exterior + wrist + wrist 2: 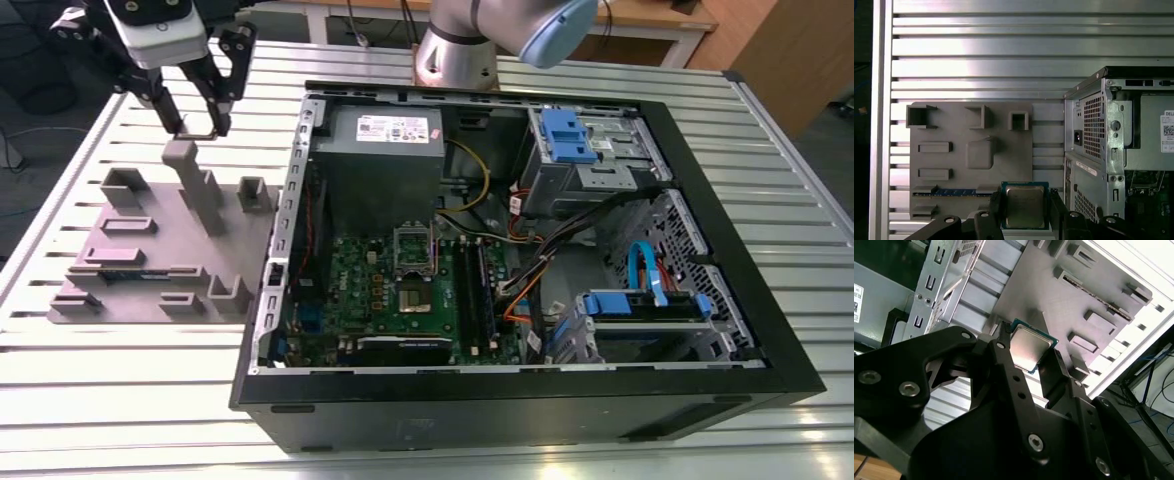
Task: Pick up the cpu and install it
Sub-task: 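Pick up the cpu and move it towards the insertion slot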
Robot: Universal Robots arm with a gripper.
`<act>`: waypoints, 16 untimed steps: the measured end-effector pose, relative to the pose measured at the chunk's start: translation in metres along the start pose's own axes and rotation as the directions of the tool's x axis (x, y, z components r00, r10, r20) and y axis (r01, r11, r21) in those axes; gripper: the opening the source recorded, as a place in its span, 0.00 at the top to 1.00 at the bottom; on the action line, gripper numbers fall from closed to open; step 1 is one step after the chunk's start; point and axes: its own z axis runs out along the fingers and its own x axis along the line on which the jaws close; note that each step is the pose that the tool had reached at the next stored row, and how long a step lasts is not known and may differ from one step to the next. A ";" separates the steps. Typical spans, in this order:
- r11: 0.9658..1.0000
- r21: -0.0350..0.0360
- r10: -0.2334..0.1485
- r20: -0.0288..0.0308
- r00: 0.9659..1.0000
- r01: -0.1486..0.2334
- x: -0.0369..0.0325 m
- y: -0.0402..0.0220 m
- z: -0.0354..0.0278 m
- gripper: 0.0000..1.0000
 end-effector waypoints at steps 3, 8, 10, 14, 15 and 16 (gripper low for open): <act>1.000 0.000 0.000 0.000 1.000 0.000 -0.0004 0.0000 0.0000 0.53; 1.000 0.000 0.000 0.000 1.000 0.000 -0.0020 0.0000 0.0000 0.53; 1.000 0.000 0.000 0.000 1.000 0.000 -0.0032 0.0000 0.0000 0.53; 1.000 0.000 0.000 0.000 1.000 0.000 -0.0061 0.0001 0.0000 0.53; 1.000 0.000 0.000 0.000 1.000 0.000 -0.0072 0.0001 -0.0001 0.53; 1.000 0.000 0.000 0.000 1.000 0.000 -0.0082 0.0001 -0.0001 0.53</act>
